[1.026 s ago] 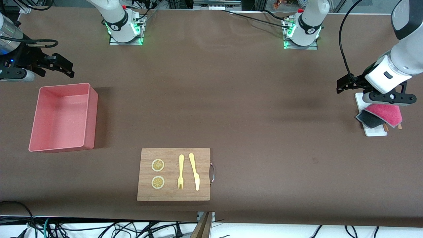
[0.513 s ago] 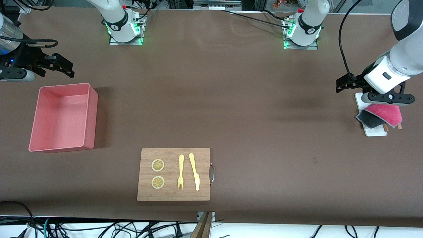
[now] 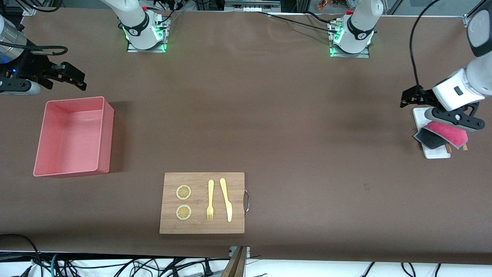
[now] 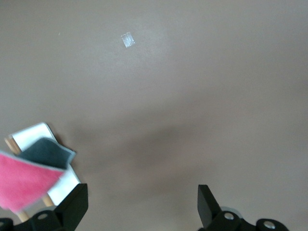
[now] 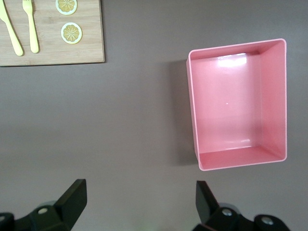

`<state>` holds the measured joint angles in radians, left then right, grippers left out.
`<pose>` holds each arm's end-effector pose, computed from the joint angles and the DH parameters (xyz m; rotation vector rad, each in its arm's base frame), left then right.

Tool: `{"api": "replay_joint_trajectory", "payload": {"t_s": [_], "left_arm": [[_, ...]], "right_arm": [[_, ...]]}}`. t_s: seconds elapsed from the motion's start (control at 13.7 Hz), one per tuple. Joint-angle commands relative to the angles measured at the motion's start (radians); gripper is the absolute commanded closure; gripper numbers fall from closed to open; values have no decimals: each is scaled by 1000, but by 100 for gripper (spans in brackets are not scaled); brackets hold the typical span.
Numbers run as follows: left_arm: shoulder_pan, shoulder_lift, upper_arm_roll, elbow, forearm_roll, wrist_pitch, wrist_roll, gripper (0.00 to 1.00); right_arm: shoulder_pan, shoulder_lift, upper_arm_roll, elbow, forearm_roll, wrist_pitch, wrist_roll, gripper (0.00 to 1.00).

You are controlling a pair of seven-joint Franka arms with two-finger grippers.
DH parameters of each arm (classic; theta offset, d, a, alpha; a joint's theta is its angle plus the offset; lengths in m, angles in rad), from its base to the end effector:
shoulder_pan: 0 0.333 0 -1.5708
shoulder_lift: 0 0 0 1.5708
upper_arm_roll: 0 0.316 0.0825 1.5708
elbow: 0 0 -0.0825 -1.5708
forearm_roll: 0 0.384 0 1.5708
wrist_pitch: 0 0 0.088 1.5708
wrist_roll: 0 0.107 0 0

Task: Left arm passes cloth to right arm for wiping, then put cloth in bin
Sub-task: 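Lower the left gripper onto the pink-grey cloth on the white rack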

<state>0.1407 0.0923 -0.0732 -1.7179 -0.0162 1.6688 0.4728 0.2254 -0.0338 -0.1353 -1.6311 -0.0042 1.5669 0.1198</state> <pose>0.5746 0.0386 0.5110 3.0134 -0.6151 -0.2002 0.5406 0.0471 0.6141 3.1380 -0.0463 -0.0480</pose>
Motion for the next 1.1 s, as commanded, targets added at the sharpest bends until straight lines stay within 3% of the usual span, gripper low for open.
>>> {"api": "replay_joint_trajectory", "payload": {"t_s": [0.0, 0.37, 0.66, 0.88, 1.03], "left_arm": [[80, 151, -2, 147, 1, -35, 309, 0], [213, 305, -4, 161, 100, -21, 694, 0], [212, 484, -4, 306, 290, 8, 932, 0], [223, 544, -5, 322, 442, 43, 948, 0], [227, 564, -5, 320, 449, 51, 949, 0]], "right_arm": [[-5, 3, 2, 19, 15, -7, -15, 0], [-6, 3, 2, 19, 15, -7, -15, 0], [-5, 3, 2, 19, 15, -5, -15, 0], [-6, 3, 2, 19, 16, -5, -15, 0], [-6, 3, 2, 19, 16, -5, -15, 0]]}}
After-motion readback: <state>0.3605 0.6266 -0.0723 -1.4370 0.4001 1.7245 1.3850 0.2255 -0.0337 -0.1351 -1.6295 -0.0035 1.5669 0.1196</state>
